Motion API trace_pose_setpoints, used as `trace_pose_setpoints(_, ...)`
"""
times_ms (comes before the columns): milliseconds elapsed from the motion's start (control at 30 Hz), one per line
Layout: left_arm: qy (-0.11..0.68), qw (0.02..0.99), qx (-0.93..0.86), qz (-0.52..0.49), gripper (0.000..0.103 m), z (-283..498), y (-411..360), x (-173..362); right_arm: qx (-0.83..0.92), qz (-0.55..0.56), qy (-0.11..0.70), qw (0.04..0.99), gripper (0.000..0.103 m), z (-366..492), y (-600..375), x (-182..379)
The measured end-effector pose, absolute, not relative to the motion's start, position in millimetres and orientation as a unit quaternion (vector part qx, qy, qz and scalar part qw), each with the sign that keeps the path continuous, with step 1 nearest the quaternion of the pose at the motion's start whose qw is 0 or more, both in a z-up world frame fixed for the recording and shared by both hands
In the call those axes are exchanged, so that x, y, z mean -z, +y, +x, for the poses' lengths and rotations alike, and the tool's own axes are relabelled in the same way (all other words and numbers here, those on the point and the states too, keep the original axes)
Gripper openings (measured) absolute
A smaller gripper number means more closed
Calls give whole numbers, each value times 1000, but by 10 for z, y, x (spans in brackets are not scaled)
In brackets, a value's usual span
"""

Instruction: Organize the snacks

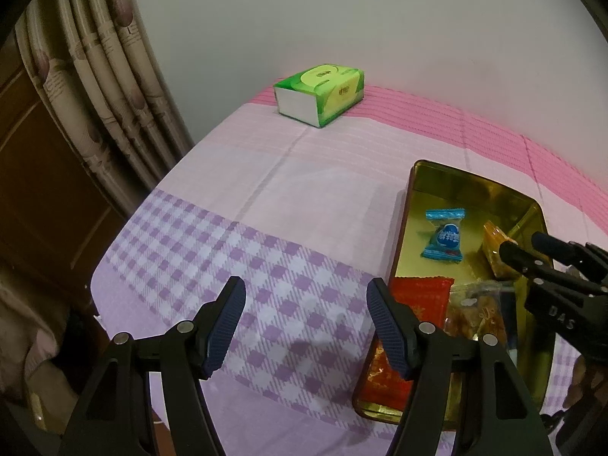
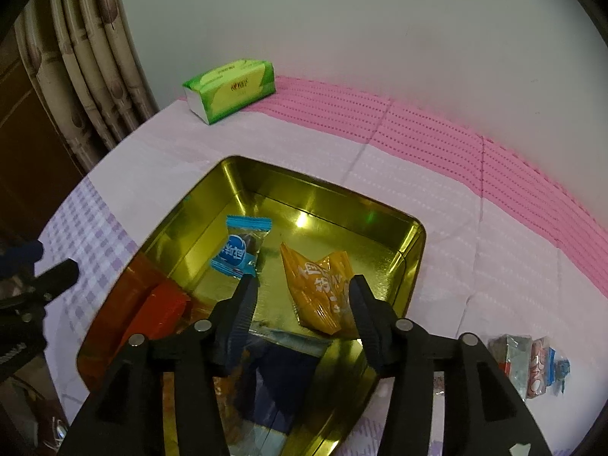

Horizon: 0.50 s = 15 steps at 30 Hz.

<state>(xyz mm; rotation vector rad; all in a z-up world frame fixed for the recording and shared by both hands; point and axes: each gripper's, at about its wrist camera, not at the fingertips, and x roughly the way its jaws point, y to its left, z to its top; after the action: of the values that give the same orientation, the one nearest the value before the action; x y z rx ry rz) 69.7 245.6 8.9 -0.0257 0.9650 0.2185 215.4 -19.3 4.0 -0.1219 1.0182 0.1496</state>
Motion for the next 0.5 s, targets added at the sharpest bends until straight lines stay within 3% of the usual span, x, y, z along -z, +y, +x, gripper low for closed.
trace_pose_setpoints(500, 462, 881, -98, 1, 67, 679, 2371, -94, -67, -24, 452, 889, 56, 1877, -488, -391)
